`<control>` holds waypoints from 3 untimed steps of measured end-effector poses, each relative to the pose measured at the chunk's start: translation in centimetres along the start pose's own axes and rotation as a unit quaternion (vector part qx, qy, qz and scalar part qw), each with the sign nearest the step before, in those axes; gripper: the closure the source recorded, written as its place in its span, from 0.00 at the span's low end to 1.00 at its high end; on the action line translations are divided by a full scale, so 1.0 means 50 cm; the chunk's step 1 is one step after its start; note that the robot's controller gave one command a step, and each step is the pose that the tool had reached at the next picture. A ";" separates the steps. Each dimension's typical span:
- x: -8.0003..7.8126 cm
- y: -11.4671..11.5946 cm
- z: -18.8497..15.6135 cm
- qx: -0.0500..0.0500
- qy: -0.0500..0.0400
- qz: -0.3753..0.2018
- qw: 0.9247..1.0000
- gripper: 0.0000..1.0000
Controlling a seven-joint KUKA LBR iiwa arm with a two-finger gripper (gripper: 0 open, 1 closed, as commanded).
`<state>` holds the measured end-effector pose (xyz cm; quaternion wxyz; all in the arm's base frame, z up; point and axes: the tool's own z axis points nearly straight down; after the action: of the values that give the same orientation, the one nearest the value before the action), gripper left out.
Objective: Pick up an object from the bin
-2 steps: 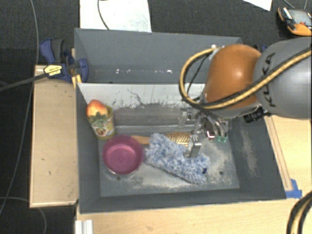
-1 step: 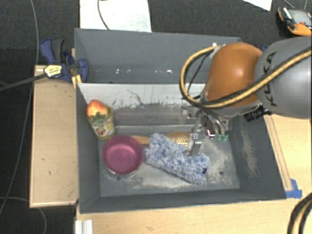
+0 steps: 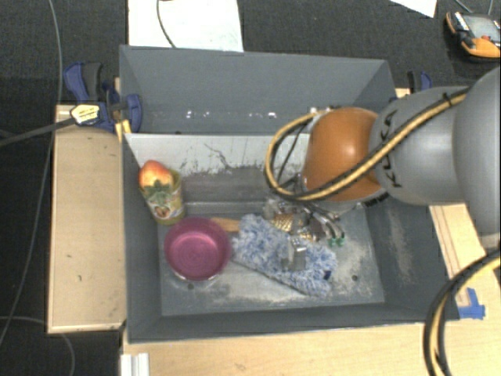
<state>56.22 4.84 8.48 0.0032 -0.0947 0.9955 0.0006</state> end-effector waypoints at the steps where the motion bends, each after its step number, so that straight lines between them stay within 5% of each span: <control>1: -0.004 0.002 0.023 0.000 -0.004 -0.039 0.999 0.00; 3: -0.006 0.002 0.020 -0.001 -0.005 -0.037 0.999 0.00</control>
Offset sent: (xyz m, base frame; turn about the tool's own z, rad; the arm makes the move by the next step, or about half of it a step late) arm 0.0005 0.0010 -0.0156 -0.0257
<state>56.51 5.02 7.48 0.0084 -0.1314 0.9913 0.0016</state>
